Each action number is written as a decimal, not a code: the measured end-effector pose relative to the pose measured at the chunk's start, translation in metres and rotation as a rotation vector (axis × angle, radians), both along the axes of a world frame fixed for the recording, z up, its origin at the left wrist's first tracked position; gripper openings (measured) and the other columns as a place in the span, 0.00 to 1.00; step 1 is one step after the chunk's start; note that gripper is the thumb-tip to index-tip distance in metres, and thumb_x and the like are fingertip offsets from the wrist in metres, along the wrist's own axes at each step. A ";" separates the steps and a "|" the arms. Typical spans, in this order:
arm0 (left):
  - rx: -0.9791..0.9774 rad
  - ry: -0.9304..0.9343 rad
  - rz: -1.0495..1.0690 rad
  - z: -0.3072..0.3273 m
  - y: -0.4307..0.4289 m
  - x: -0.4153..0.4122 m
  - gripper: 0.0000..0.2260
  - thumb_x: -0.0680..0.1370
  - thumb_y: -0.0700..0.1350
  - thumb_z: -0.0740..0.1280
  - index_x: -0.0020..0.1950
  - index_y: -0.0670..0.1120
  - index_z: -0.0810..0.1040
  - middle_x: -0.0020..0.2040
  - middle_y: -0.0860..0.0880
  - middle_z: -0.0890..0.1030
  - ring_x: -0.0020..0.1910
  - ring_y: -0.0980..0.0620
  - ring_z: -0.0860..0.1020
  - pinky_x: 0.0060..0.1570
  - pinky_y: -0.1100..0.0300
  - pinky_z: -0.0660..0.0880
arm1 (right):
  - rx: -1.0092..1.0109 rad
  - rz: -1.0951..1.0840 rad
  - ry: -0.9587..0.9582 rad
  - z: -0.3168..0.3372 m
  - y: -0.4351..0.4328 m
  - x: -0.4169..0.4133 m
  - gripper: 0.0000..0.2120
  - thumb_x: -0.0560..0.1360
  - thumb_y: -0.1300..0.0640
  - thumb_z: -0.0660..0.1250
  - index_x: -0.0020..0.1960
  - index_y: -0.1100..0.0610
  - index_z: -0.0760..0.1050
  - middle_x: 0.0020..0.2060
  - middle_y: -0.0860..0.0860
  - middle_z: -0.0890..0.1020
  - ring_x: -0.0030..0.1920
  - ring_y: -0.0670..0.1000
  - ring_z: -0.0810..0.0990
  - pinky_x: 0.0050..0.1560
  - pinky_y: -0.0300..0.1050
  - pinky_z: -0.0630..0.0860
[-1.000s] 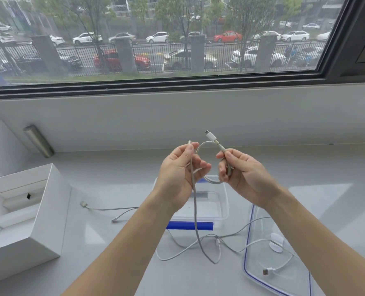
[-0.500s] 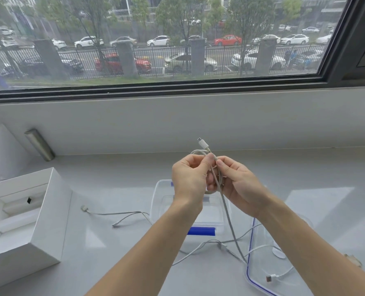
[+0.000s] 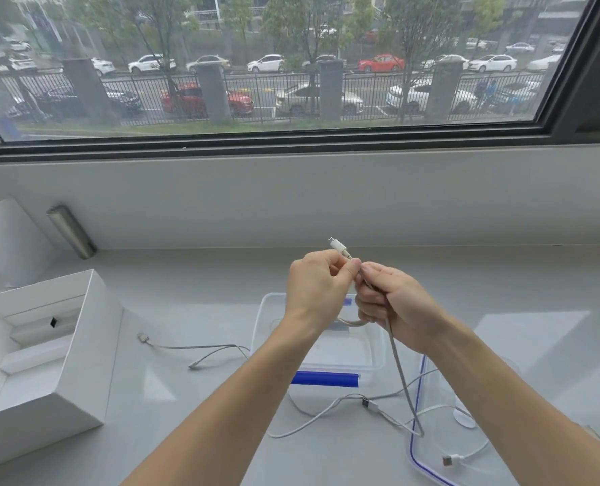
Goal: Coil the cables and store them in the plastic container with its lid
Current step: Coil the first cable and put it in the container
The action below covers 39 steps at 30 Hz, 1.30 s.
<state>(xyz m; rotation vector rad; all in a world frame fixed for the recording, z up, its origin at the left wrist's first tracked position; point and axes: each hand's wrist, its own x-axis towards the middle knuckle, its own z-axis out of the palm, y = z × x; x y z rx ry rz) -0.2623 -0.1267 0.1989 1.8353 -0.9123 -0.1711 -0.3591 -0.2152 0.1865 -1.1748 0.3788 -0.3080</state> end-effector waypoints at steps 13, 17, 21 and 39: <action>0.189 0.497 -0.598 -0.058 0.042 -0.021 0.14 0.78 0.54 0.61 0.58 0.48 0.77 0.50 0.50 0.83 0.52 0.57 0.80 0.57 0.61 0.74 | 0.278 -0.044 -0.320 0.017 -0.015 0.011 0.14 0.81 0.54 0.51 0.39 0.56 0.66 0.22 0.45 0.60 0.18 0.42 0.58 0.24 0.37 0.56; 0.171 0.701 -0.768 -0.062 0.052 -0.032 0.07 0.79 0.46 0.60 0.53 0.48 0.77 0.45 0.48 0.82 0.51 0.49 0.79 0.60 0.53 0.72 | 0.297 -0.039 -0.344 0.017 -0.014 0.012 0.14 0.81 0.54 0.51 0.39 0.56 0.67 0.23 0.45 0.60 0.19 0.43 0.58 0.24 0.37 0.58; 0.136 0.814 -0.736 -0.066 0.060 -0.027 0.08 0.79 0.46 0.60 0.46 0.44 0.76 0.30 0.48 0.74 0.33 0.47 0.78 0.43 0.58 0.74 | 0.288 -0.042 -0.335 0.018 -0.019 0.007 0.13 0.81 0.54 0.52 0.41 0.56 0.68 0.23 0.46 0.61 0.19 0.43 0.59 0.24 0.37 0.59; 0.225 0.716 -0.307 -0.050 0.115 0.057 0.09 0.78 0.44 0.64 0.40 0.40 0.75 0.26 0.47 0.70 0.24 0.51 0.67 0.30 0.60 0.68 | 0.237 0.073 -0.166 0.014 -0.028 -0.009 0.11 0.79 0.54 0.54 0.41 0.57 0.69 0.22 0.46 0.60 0.18 0.43 0.58 0.23 0.37 0.58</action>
